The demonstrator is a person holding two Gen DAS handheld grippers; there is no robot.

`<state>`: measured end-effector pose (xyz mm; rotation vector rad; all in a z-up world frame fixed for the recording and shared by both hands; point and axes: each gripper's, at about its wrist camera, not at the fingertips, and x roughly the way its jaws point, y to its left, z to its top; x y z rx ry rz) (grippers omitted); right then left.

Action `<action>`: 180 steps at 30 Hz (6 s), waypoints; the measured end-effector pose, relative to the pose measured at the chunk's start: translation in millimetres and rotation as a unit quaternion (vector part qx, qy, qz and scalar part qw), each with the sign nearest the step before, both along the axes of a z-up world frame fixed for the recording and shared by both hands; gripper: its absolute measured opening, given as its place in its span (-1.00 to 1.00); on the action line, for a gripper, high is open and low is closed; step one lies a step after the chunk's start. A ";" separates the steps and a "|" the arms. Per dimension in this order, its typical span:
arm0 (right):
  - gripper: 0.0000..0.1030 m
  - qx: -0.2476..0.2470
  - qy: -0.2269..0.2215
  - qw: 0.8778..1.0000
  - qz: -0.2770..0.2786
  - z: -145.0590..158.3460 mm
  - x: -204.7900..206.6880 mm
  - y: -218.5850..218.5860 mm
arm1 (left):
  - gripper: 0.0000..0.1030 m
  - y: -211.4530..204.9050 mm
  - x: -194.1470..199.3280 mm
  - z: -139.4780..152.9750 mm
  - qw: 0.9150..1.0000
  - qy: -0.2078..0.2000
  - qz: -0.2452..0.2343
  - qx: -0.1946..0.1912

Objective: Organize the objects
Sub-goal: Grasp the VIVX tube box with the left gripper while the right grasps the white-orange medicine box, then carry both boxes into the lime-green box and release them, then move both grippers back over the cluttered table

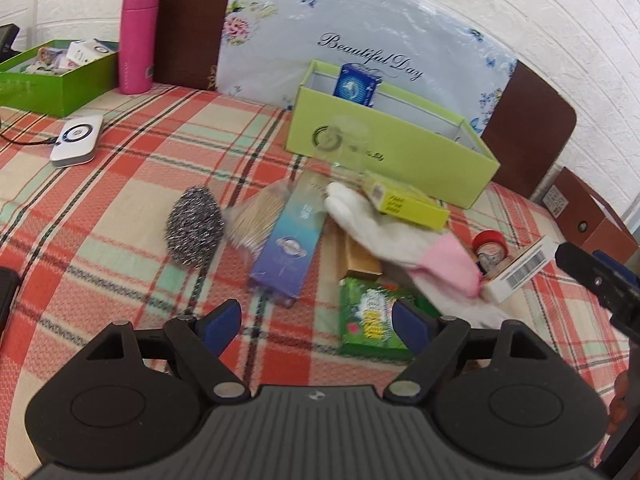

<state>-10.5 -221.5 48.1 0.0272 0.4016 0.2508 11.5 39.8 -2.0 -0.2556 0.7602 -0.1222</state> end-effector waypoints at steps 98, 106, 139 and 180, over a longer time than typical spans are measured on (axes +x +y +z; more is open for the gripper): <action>0.27 0.044 -0.018 0.999 0.006 53.8 76.3 -34.6 | -0.20 -44.3 131.6 101.3 0.986 -0.082 -0.139 -0.038; 0.27 0.051 -0.014 0.999 0.002 51.0 120.0 -34.3 | -0.20 -79.4 219.6 95.0 0.986 -0.052 -0.142 -0.073; 1.00 -0.052 -0.007 0.998 0.038 5.4 221.1 22.1 | 0.67 -36.0 247.9 93.2 0.991 -0.120 -0.052 -0.031; 1.00 0.040 0.080 0.996 0.029 -22.5 -7.0 -13.3 | 0.67 -1.8 -10.7 27.2 0.999 -0.033 -0.019 0.004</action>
